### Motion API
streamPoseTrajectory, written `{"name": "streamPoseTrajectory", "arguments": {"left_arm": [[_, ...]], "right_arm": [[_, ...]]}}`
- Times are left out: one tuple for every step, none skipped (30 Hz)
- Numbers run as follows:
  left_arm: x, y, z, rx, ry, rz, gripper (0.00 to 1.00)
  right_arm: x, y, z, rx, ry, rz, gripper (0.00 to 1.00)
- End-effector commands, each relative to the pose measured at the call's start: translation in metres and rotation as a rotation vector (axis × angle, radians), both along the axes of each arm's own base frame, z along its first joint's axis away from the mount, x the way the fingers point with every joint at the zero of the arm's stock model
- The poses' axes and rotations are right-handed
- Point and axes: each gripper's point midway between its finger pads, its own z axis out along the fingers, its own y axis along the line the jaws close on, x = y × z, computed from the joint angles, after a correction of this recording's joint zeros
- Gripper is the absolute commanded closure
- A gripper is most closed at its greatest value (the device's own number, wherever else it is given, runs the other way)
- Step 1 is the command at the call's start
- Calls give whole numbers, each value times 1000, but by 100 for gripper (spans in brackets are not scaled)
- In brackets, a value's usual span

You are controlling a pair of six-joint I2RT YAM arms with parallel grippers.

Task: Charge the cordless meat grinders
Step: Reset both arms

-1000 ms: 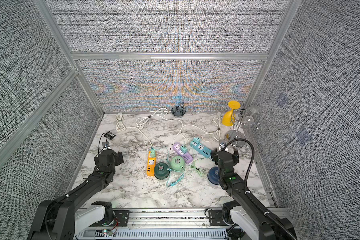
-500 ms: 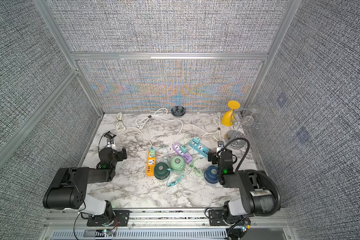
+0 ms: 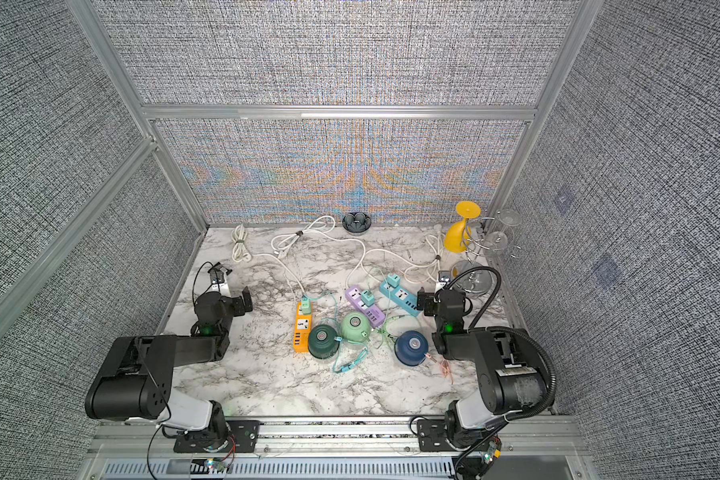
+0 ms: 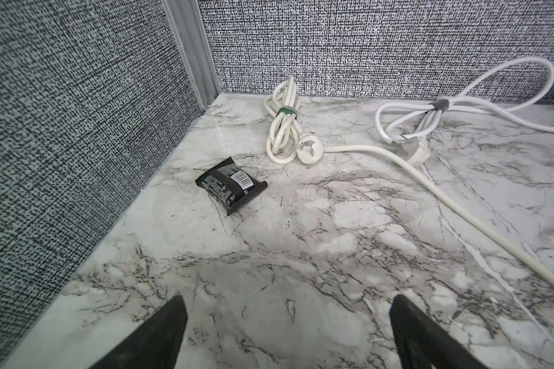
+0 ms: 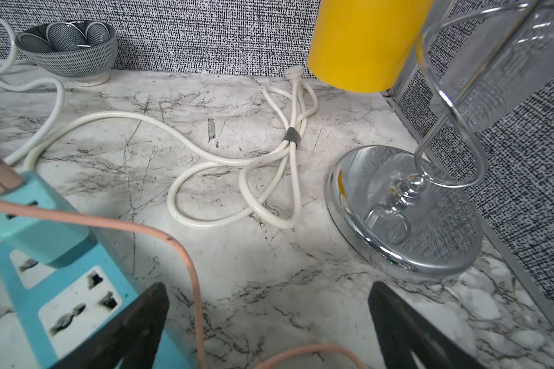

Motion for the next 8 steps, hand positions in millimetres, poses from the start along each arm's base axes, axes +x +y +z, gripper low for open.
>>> {"name": "streamPoseTrajectory", "arguments": {"left_arm": [[3,-1,8,-4,-30,-4,1],[3,0,8,-4,-31,-3,1],[4,-1,8,-4,-31,-3,1],[4,0,8,-5,-31,-2,1],[4,0,8,-5,-32,-2,1],[4,0,7,-5,-30,-1,1],[4,0,8,-4,-30,-3,1],[3,0,7,-5,-29,-3,1]], "right_arm": [[5,1,6,1,-29,-2,1],[6,0,4,0,-15,-4,1],[6,0,3,0,-6,-4,1],[7,1,2,1,0,-4,1],[7,1,2,2,-2,-3,1],[5,0,4,3,-9,-4,1],[4,0,5,3,-15,-3,1],[3,0,5,2,-18,-3,1]]}}
